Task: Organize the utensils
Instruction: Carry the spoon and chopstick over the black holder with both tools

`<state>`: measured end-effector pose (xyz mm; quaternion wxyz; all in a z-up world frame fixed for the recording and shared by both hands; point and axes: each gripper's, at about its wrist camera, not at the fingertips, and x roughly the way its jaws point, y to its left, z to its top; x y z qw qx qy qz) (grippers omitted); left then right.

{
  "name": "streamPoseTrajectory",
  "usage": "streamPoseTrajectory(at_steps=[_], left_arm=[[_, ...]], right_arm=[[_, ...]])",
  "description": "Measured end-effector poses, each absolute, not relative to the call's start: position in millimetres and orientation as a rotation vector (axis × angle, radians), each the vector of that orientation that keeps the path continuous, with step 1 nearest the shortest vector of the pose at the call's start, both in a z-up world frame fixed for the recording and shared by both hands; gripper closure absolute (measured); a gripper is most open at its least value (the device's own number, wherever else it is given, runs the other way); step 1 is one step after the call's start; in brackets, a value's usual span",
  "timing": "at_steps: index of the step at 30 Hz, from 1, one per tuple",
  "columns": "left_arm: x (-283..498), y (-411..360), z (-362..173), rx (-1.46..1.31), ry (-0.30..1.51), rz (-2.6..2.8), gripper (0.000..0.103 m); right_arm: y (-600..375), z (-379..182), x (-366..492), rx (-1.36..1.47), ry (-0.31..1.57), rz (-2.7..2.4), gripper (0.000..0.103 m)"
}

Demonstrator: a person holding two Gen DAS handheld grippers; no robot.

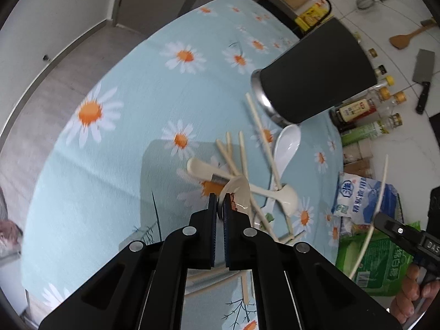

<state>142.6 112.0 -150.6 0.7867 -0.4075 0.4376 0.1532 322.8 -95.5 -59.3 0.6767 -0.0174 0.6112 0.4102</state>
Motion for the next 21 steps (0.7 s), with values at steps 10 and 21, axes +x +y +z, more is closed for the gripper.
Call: streamPoseTrajectory(at_steps=[10,21], left_arm=[[147,126,-95,-0.709,0.900,0.237,0.100],[172,132,-31,-0.470,0.808,0.134,0.100]], right_arm=[[-66,-52,310,-0.020,1.322,0.928,0.097],[-43,-34,313,0.036,1.176,0.944,0.097]])
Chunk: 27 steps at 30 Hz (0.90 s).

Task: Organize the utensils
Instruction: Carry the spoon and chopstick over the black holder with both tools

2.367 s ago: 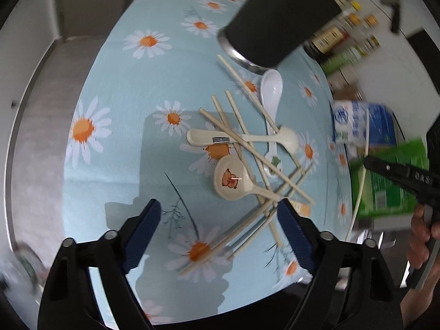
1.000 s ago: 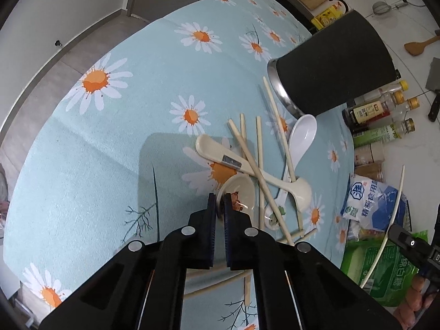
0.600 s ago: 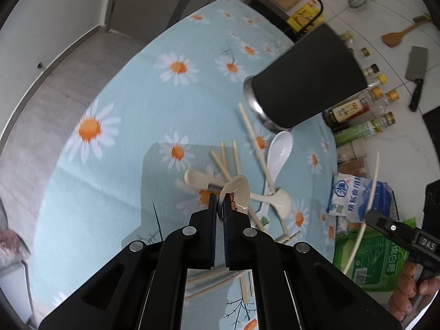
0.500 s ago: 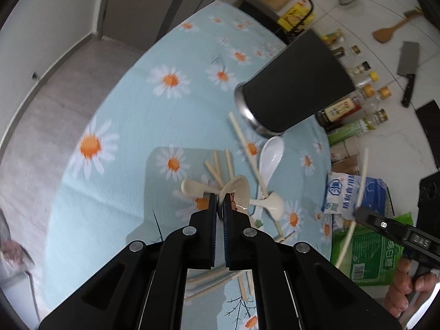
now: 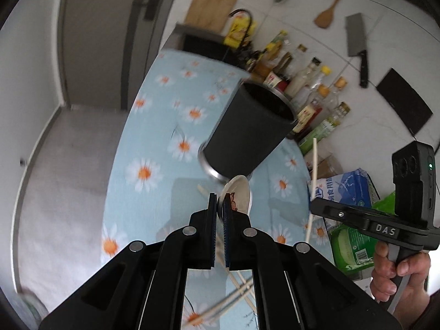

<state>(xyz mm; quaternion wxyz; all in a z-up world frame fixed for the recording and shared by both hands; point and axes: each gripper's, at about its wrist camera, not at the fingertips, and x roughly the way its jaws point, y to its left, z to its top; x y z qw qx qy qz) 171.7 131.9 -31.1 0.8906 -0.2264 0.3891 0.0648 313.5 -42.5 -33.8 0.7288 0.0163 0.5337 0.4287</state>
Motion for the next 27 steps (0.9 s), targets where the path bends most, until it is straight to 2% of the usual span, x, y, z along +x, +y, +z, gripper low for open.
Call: streamPoseTrajectory(at_steps=[9,27], left_arm=[[194,127,21,-0.251,0.705,0.074,0.100],[246,137,116,0.063,0.457,0.051,0.100]], right_arm=[[-25,11,311,-0.014,0.871,0.921,0.097],[-22,94,353,0.076,0.488,0.765,0.097]])
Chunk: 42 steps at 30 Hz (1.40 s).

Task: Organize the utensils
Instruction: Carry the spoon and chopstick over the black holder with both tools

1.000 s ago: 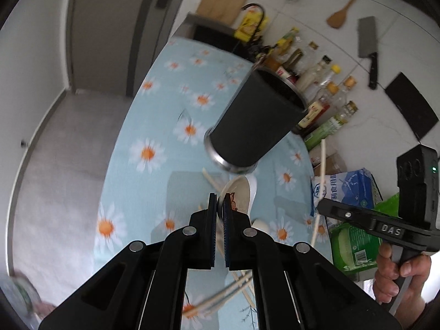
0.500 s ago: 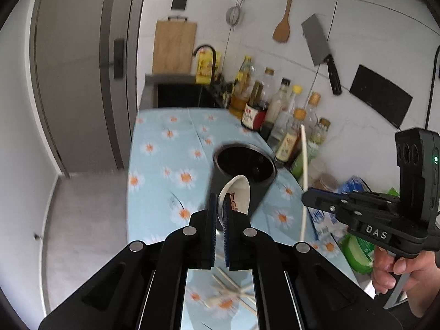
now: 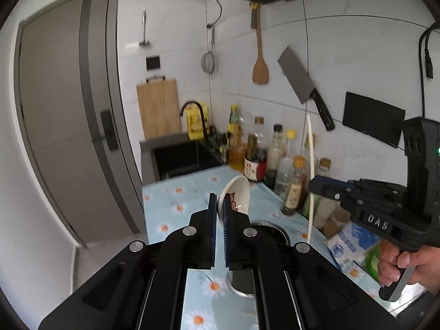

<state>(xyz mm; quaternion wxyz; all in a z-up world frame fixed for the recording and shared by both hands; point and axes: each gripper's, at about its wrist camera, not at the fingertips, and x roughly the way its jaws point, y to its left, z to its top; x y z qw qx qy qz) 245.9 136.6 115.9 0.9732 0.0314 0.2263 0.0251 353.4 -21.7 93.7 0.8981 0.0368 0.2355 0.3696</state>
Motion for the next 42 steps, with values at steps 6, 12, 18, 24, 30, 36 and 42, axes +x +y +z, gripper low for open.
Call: streamPoseTrajectory(at_steps=[6,12,18,24,30,36,42], left_arm=[[260,129,128,0.133,0.367,0.049,0.100],[279,124,120,0.159,0.353,0.048,0.100],[301,126,93,0.165,0.378,0.036,0.100],[319,129,61,0.112,0.460,0.014,0.100],[321,120,35,0.130,0.491,0.001,0.100],[322,123,15,0.074,0.543,0.016,0.100],[317,128,3,-0.015,0.590,-0.010,0.096]], right_arm=[[-14,106,375,0.097,0.439,0.771,0.097],[-6,95,391,0.117,0.430,0.747,0.097],[0,70,409,0.151,0.486,0.753,0.097],[6,47,415,0.151,0.548,0.749,0.097],[13,24,405,0.107,0.579,0.744,0.097],[12,11,399,0.089,0.608,0.740,0.097],[9,1,398,0.102,0.652,0.739,0.097]])
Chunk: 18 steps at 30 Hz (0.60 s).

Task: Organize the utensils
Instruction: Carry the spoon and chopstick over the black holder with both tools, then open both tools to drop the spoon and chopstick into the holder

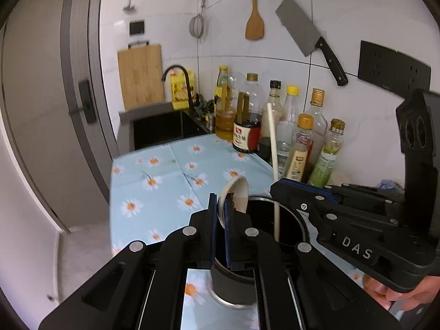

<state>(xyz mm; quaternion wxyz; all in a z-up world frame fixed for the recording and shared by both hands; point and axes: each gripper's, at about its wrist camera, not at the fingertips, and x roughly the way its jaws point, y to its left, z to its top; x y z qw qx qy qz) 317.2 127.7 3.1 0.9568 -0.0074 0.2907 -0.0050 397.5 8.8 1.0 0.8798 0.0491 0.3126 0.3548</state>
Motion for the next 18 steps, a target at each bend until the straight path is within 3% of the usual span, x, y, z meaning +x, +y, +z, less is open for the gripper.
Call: streamPoseTrajectory(at_steps=[5,9,18], left_arm=[[308,128,-1,-0.064,0.611,-0.025,0.093],[306,134,-1,-0.132,0.624,-0.025,0.085],[299,141,4,-0.181,0.621,-0.010,0.085]], right_arm=[[-1,1,394,0.138,0.675,0.739,0.097],[-7,6,392,0.156,0.674,0.736,0.081],[-17,17,381,0.165,0.655,0.730,0.081]])
